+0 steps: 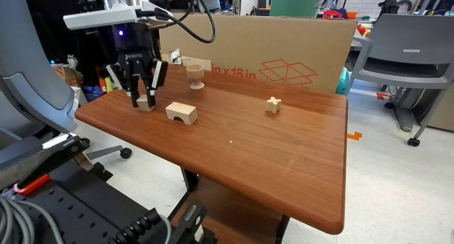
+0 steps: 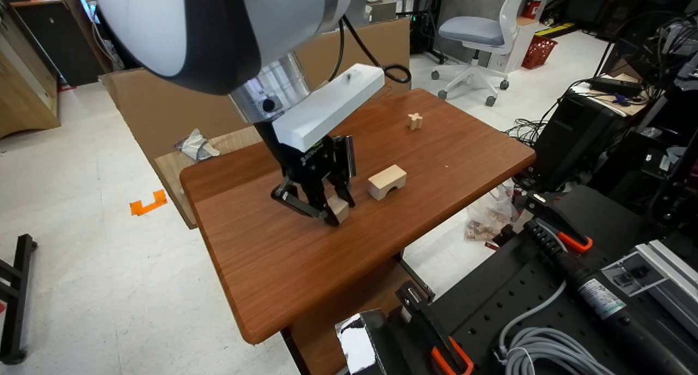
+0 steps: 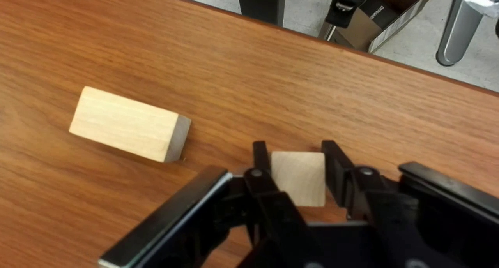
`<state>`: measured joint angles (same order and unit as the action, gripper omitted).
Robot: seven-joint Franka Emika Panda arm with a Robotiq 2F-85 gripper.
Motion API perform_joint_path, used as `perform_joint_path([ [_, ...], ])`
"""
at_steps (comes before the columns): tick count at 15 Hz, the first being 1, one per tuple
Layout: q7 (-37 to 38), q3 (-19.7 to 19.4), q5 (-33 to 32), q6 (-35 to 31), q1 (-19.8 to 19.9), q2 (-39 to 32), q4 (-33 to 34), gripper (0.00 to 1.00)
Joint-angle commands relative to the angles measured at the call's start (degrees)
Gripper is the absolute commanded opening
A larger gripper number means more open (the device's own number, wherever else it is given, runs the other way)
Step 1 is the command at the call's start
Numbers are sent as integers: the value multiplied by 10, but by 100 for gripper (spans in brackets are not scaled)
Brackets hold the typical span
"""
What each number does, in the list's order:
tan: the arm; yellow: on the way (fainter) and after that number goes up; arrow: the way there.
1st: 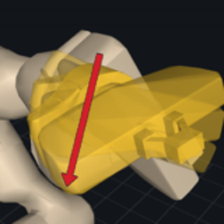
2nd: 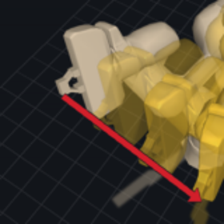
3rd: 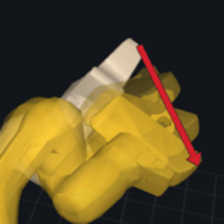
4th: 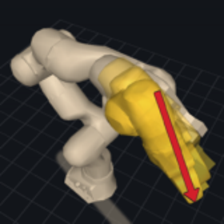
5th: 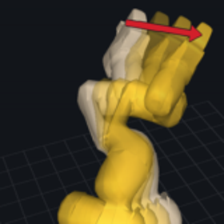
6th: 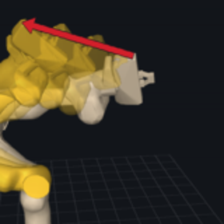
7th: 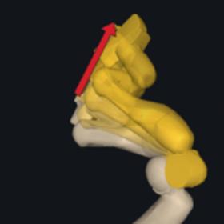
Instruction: Move the square block forward
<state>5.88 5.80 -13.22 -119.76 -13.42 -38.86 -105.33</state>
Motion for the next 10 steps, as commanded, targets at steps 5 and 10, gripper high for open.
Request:
perform_joint_path([
  [5, -44, 0, -4, 19, 6, 79, -47, 99],
  [10, -54, -15, 9, 22, 44, 210, -126, 100],
])
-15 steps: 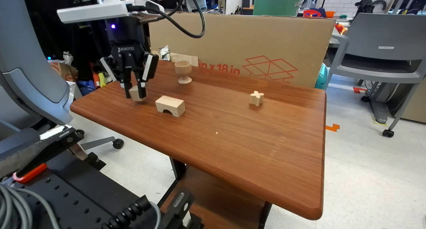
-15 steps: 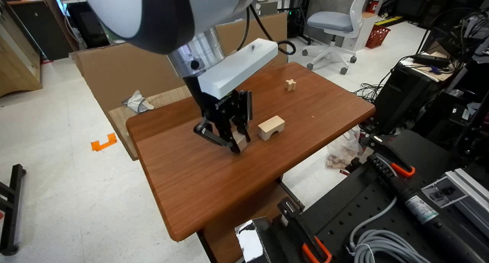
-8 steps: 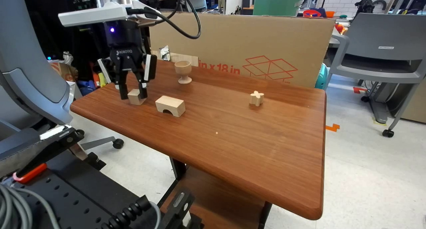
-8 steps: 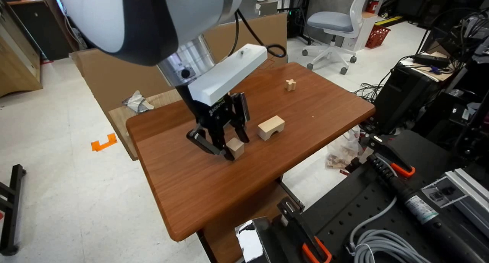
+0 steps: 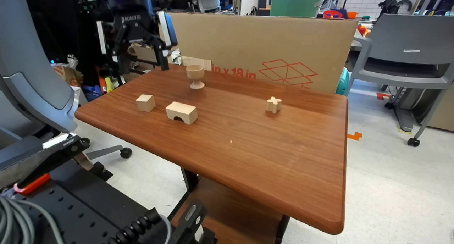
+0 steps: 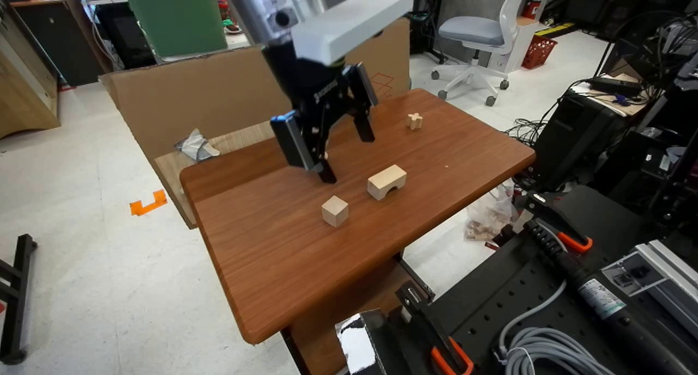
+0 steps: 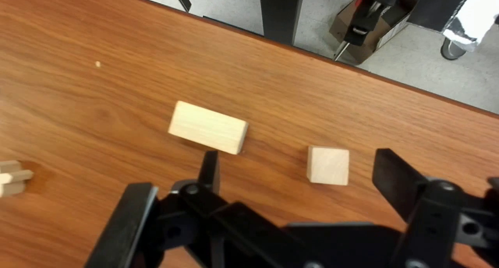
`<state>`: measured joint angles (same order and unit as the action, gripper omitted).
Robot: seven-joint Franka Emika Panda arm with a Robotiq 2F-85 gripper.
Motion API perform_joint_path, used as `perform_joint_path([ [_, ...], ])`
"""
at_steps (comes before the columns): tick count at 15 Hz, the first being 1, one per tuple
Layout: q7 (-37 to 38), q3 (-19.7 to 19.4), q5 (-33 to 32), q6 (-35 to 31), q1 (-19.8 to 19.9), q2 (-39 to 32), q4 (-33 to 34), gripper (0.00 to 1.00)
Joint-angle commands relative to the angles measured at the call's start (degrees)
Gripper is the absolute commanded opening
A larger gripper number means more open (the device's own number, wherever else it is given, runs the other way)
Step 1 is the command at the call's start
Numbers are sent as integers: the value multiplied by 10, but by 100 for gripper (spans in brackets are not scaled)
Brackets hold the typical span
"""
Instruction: Move the square block forward
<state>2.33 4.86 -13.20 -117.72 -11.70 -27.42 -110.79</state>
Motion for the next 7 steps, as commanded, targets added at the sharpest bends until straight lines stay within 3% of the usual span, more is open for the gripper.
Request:
perform_joint_path([
  [1, -24, -10, 11, -2, 39, 125, -89, 100],
  [3, -42, -21, 9, 0, 63, 179, -124, 100],
  [4, -21, -12, 2, 2, 47, 113, -67, 100],
  [7, -37, -20, 3, 2, 68, 167, -107, 100],
])
